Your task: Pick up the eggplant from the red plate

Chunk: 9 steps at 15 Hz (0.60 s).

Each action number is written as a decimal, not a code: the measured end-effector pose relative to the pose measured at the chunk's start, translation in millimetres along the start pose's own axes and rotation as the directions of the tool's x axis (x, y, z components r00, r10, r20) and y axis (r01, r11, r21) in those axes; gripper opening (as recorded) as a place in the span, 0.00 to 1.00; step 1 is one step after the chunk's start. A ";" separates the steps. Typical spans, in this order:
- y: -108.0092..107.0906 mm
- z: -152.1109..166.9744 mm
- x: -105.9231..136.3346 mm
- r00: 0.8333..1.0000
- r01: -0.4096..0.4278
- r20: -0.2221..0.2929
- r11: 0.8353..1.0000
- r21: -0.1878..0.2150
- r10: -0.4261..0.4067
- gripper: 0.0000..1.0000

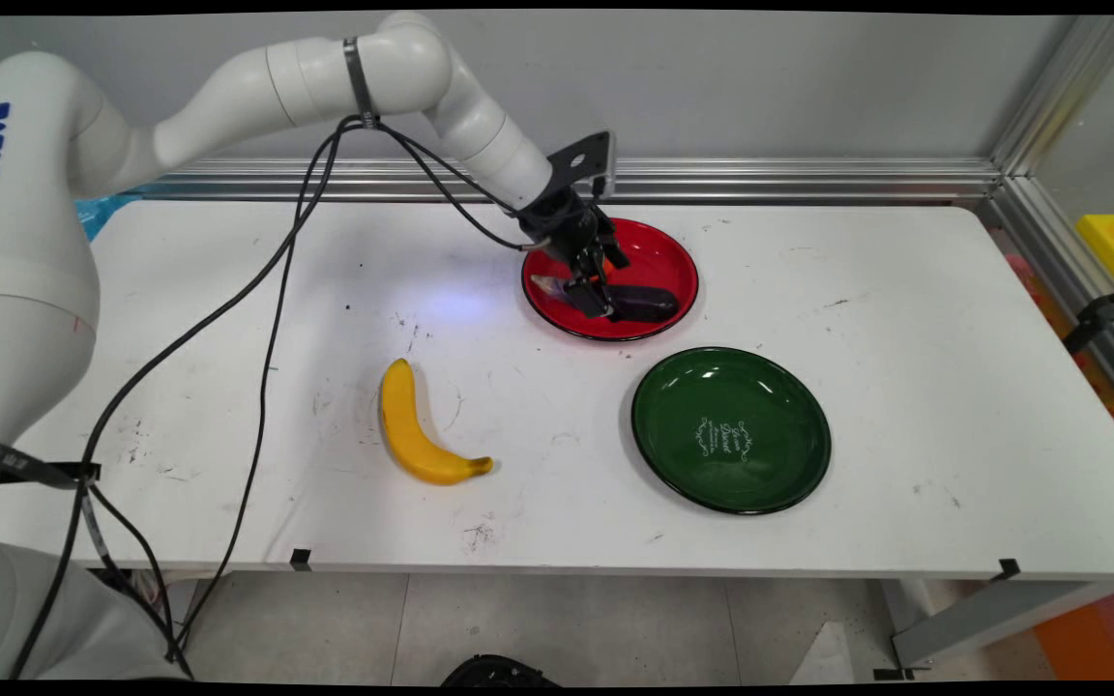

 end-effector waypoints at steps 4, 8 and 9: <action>-1.1 11.2 -1.1 1.000 -0.004 -0.001 1.000 -0.013 0.004 1.00; -3.0 18.3 -1.7 1.000 -0.005 -0.004 1.000 -0.016 0.005 0.00; -3.4 19.4 -1.9 1.000 -0.005 -0.004 1.000 -0.016 0.005 0.00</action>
